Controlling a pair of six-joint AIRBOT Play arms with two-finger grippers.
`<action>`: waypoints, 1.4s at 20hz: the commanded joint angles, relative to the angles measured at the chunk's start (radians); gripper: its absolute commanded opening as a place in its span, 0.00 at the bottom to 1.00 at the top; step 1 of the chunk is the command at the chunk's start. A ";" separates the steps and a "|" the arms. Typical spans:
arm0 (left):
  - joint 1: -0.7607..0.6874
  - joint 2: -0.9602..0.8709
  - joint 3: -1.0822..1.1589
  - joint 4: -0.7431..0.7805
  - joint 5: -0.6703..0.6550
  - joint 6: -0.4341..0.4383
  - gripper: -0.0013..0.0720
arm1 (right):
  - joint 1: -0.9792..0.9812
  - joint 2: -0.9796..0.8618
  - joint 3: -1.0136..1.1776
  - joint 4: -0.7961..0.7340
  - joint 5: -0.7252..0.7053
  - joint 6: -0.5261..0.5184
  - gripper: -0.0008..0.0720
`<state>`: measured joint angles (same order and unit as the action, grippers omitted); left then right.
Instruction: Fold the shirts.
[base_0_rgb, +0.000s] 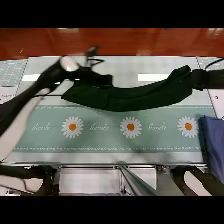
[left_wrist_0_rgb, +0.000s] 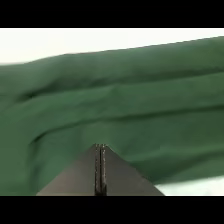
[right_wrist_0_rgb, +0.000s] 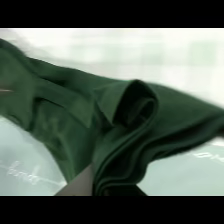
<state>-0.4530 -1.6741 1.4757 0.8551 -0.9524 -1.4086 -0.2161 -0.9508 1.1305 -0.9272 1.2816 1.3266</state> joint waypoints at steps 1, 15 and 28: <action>-0.150 -0.218 0.266 0.031 -0.173 -0.075 0.04 | 0.000 0.136 -0.053 0.039 0.011 0.013 0.04; -0.201 -0.255 0.347 -0.015 -0.250 -0.078 0.05 | 0.045 0.152 -0.053 0.081 -0.019 0.023 0.04; 0.443 0.803 -0.713 0.149 -0.041 -0.066 0.05 | 0.640 -0.597 0.357 0.199 -0.351 0.024 0.04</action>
<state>-0.1143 -1.0863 0.9592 0.9943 -1.0344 -1.4776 0.3317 -1.3540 1.3563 -0.7574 0.9730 1.3506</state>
